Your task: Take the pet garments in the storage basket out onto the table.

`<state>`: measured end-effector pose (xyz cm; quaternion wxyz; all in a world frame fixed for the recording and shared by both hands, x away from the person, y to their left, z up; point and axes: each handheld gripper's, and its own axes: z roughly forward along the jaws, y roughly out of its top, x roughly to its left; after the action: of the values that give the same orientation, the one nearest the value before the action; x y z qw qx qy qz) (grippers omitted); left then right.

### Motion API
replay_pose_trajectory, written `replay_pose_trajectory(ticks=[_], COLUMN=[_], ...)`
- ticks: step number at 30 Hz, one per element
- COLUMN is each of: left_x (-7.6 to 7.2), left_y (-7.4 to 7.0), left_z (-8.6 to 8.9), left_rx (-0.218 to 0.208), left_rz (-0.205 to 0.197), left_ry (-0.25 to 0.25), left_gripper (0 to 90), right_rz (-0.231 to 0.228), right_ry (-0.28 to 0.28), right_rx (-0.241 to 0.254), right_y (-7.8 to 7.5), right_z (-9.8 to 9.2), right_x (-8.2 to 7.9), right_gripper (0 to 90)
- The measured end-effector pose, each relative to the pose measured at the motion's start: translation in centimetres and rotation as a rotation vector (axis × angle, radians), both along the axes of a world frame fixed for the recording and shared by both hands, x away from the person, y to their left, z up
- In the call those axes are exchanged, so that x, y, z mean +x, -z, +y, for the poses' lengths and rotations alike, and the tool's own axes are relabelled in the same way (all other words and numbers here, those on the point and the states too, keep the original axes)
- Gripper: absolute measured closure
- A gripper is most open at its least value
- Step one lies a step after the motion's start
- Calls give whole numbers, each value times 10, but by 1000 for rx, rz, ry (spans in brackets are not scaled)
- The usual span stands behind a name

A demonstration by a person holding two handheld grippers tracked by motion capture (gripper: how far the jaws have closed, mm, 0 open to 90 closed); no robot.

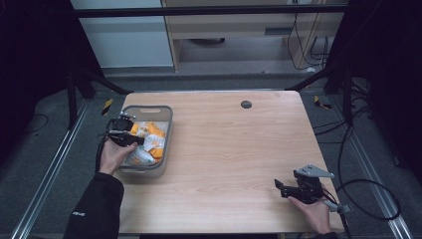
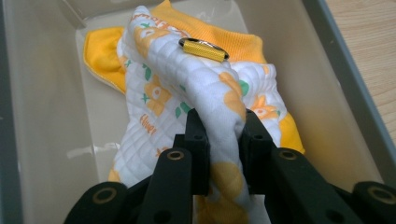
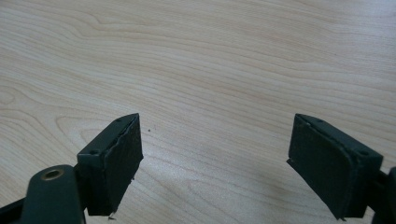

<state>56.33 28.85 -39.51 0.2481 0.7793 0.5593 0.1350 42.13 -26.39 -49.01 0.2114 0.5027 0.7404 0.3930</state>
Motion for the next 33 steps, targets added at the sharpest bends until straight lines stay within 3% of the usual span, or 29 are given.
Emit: replay_pose_trajectory(ticks=[16,33], left_x=[-7,-17], left_y=[-32,-55], left_z=[4,7], left_rx=[9,19], left_rz=[-51,-81], left_ry=[18,34], left_gripper=[772,772], right_rz=[-3,-5], right_ry=[-2,-2], right_rx=[-5,-6], right_y=[0,0], right_z=[0,0], right_x=[0,-1], right_gripper=[174,174])
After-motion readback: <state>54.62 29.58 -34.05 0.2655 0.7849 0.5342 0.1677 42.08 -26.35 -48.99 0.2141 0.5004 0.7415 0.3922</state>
